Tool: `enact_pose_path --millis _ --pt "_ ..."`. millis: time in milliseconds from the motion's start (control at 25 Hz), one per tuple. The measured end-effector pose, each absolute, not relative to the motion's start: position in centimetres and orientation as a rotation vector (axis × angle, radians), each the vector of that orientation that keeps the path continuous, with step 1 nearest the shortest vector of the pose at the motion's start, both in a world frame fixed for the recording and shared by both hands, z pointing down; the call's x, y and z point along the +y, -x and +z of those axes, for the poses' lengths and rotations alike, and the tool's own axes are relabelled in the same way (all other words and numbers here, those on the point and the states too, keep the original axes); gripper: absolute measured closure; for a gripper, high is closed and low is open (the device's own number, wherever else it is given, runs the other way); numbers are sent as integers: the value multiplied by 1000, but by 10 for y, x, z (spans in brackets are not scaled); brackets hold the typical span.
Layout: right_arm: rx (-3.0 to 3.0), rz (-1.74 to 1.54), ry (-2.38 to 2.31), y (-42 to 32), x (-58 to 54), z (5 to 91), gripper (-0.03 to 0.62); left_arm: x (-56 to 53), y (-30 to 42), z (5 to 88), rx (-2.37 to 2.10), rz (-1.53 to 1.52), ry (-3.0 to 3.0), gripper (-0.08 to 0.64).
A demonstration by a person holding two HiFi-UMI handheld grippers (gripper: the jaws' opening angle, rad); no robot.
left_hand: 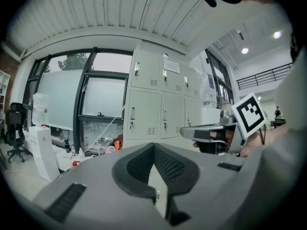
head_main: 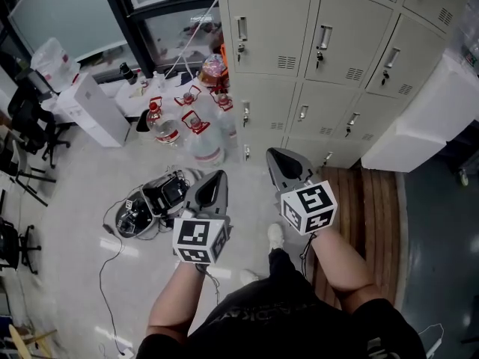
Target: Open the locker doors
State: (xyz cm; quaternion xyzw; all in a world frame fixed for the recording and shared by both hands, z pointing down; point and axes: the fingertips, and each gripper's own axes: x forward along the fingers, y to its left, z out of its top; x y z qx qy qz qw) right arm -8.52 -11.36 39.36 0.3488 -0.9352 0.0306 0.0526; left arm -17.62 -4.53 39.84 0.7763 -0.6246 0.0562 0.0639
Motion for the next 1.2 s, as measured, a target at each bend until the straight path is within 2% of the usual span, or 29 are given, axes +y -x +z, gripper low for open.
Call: enact_pose_path --millis 720,1200 --pt "-2806 172 -892 114 -298 446 592 -225 191 430 -1925 89 -2247 561" --pt "-2783 210 -840 144 -394 512 592 -316 205 475 -1941 150 -2224 561"
